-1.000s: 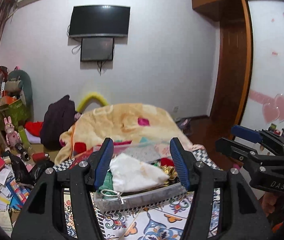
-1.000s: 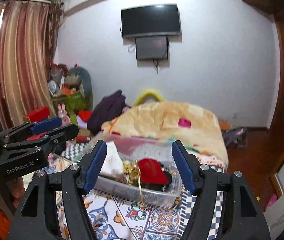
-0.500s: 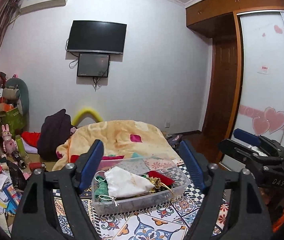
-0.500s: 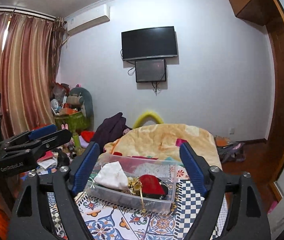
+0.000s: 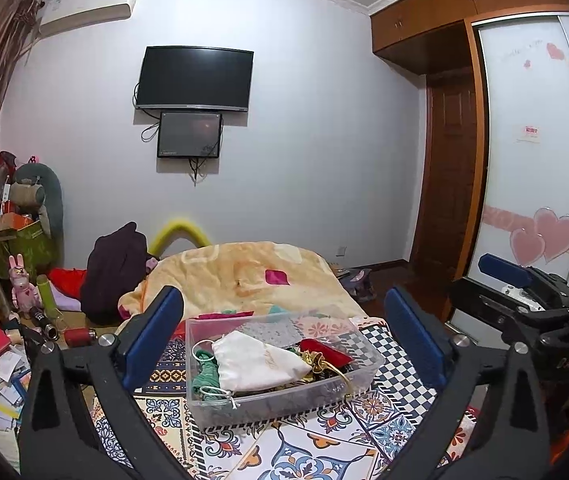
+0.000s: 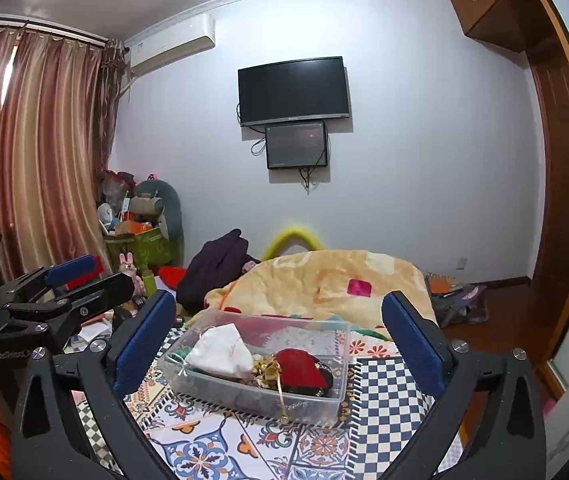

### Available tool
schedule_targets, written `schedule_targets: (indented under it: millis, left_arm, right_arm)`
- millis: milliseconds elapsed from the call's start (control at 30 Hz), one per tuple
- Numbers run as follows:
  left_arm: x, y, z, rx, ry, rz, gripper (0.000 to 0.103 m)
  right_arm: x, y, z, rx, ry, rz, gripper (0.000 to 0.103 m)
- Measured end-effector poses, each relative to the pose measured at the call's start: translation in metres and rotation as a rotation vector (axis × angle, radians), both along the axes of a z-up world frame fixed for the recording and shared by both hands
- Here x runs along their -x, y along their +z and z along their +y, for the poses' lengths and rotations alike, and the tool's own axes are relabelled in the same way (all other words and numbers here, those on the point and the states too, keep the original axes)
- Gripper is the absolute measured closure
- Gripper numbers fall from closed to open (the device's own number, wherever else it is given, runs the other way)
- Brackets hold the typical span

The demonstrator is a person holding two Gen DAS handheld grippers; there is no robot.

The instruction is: Organize soft objects

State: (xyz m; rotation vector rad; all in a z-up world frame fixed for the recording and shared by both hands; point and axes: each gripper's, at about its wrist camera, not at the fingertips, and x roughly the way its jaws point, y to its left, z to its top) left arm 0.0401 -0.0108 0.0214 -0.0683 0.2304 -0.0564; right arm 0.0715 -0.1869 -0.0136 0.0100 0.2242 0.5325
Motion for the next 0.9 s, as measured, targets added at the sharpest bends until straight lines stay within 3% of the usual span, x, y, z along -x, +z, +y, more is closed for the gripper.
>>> schedule_targets:
  millis: [900]
  left_arm:
    - [0.0029,-0.0016,-0.0020,-0.007,-0.007,0.007,0.000]
  right_arm:
    - [0.0011,0.0016,-0.0056,-0.004,-0.003,0.002,0.000]
